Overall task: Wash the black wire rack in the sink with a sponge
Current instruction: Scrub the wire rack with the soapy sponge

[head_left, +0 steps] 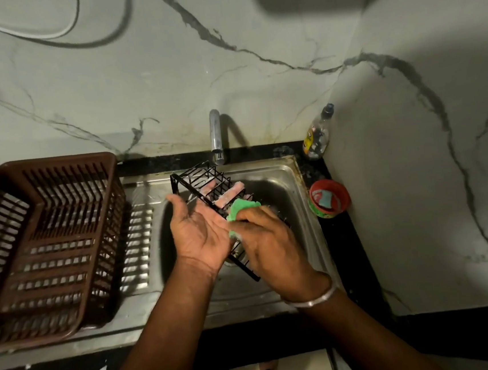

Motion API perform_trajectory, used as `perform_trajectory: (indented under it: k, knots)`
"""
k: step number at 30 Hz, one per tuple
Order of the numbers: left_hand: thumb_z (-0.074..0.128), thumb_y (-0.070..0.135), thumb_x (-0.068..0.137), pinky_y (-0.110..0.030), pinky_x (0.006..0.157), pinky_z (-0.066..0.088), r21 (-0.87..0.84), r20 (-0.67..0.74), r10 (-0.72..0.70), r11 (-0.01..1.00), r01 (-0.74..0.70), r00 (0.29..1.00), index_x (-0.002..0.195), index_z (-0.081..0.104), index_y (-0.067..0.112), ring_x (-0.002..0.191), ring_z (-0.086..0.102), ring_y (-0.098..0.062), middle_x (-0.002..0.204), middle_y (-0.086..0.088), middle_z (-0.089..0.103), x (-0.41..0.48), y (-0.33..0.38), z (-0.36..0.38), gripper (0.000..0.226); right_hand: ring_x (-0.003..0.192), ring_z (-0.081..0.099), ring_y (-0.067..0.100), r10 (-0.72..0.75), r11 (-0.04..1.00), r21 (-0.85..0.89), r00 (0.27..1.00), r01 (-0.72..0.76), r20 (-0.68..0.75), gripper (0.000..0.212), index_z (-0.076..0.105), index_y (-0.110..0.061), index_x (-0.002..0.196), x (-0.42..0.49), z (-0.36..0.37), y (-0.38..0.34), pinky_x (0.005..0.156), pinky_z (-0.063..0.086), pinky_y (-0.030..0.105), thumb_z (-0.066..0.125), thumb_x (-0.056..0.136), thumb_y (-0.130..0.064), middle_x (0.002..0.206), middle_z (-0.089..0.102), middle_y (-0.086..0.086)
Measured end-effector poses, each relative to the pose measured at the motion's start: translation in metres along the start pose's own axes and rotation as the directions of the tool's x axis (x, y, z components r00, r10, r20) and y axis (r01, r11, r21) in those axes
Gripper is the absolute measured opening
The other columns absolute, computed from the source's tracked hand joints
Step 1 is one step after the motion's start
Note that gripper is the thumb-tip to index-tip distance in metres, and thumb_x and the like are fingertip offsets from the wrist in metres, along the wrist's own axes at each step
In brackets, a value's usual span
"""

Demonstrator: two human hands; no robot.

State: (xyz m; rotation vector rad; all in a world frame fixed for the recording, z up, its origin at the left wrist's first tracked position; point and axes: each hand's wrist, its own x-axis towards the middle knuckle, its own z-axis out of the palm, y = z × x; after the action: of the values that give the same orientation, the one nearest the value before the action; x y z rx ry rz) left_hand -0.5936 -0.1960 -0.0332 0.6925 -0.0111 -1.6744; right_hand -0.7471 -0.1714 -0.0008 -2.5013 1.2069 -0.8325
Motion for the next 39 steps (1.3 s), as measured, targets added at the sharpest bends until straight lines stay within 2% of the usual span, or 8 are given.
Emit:
perform_trajectory:
  k: [5, 8, 12, 15, 20, 23, 30, 39]
  knots:
    - [0.059, 0.083, 0.086, -0.049, 0.134, 0.012, 0.08, -0.012, 0.02, 0.997, -0.019, 1.0, 0.164, 0.036, 0.016, 0.157, 0.034, -0.042, 0.159, -0.032, 0.047, -0.01, -0.012, -0.001, 0.105, 0.101, 0.058, 0.014, 0.064, 0.993, 0.096, 0.997, -0.068, 0.042, 0.019, 0.078, -0.01, 0.103, 0.021, -0.001, -0.003, 0.086, 0.055, 0.032, 0.068, 0.09, -0.001, 0.105, 0.065, 0.002]
    - [0.055, 0.084, 0.09, -0.03, 0.118, 0.041, 0.1, -0.024, 0.064, 0.993, -0.061, 0.998, 0.152, 0.054, 0.013, 0.128, 0.063, -0.025, 0.139, -0.019, 0.065, -0.012, -0.01, 0.001, 0.094, 0.099, 0.054, 0.006, 0.093, 0.989, 0.113, 0.996, -0.093, 0.013, 0.017, 0.079, -0.012, 0.102, 0.037, 0.004, -0.005, 0.09, 0.051, 0.022, 0.07, 0.09, -0.005, 0.102, 0.066, -0.001]
    - [0.055, 0.084, 0.086, -0.042, 0.11, 0.054, 0.018, 0.054, 0.017, 1.0, -0.018, 0.998, 0.146, 0.058, 0.009, 0.14, 0.052, -0.037, 0.16, -0.032, 0.043, -0.018, -0.004, 0.006, 0.096, 0.101, 0.057, 0.015, 0.047, 0.994, 0.096, 0.995, -0.055, 0.084, 0.015, 0.079, -0.013, 0.097, 0.023, -0.002, -0.006, 0.101, 0.05, 0.034, 0.071, 0.088, -0.004, 0.101, 0.064, -0.001]
    - [0.058, 0.083, 0.088, -0.043, 0.131, 0.027, 0.016, 0.052, -0.004, 1.0, 0.004, 0.999, 0.152, 0.055, 0.01, 0.158, 0.032, -0.03, 0.166, -0.017, 0.039, -0.02, -0.008, 0.007, 0.098, 0.098, 0.057, 0.013, 0.073, 0.993, 0.092, 0.997, -0.073, 0.006, 0.013, 0.079, -0.012, 0.094, 0.05, 0.005, -0.013, 0.087, 0.056, 0.033, 0.075, 0.086, -0.003, 0.098, 0.064, -0.001]
    - [0.061, 0.083, 0.083, -0.043, 0.112, 0.051, -0.04, 0.103, -0.022, 0.999, 0.026, 0.994, 0.155, 0.05, 0.009, 0.139, 0.057, -0.028, 0.145, -0.013, 0.06, -0.018, 0.0, 0.004, 0.104, 0.096, 0.058, 0.018, 0.013, 0.998, 0.056, 1.0, -0.015, 0.028, 0.015, 0.079, -0.009, 0.097, 0.065, 0.011, -0.014, 0.084, 0.056, 0.033, 0.077, 0.084, -0.003, 0.098, 0.064, 0.002]
    - [0.056, 0.087, 0.085, -0.04, 0.116, 0.041, -0.043, 0.087, -0.026, 0.999, 0.03, 0.996, 0.148, 0.055, 0.011, 0.131, 0.06, -0.026, 0.138, -0.014, 0.063, -0.019, 0.001, -0.003, 0.099, 0.1, 0.055, 0.014, -0.027, 0.997, 0.072, 0.997, 0.022, 0.074, 0.014, 0.078, -0.009, 0.099, 0.05, 0.001, -0.019, 0.088, 0.052, 0.024, 0.074, 0.086, -0.005, 0.101, 0.063, 0.001]
    - [0.056, 0.088, 0.086, -0.046, 0.133, 0.02, -0.043, 0.084, -0.086, 0.995, 0.09, 0.993, 0.162, 0.044, 0.012, 0.157, 0.037, -0.034, 0.169, -0.018, 0.039, -0.022, -0.008, 0.005, 0.108, 0.094, 0.061, 0.028, 0.0, 0.998, 0.056, 1.0, -0.002, 0.027, 0.017, 0.08, -0.003, 0.099, 0.11, 0.021, -0.016, 0.081, 0.059, 0.047, 0.066, 0.088, -0.004, 0.096, 0.065, 0.01]
    - [0.05, 0.092, 0.084, -0.037, 0.113, 0.051, -0.008, -0.009, -0.073, 0.997, 0.073, 0.997, 0.16, 0.05, 0.021, 0.134, 0.062, -0.025, 0.158, -0.007, 0.054, -0.021, -0.006, 0.0, 0.104, 0.097, 0.06, 0.028, -0.043, 0.999, 0.02, 0.994, 0.041, 0.105, 0.023, 0.08, -0.004, 0.102, 0.113, 0.028, -0.015, 0.081, 0.059, 0.045, 0.075, 0.082, 0.005, 0.101, 0.063, 0.008]
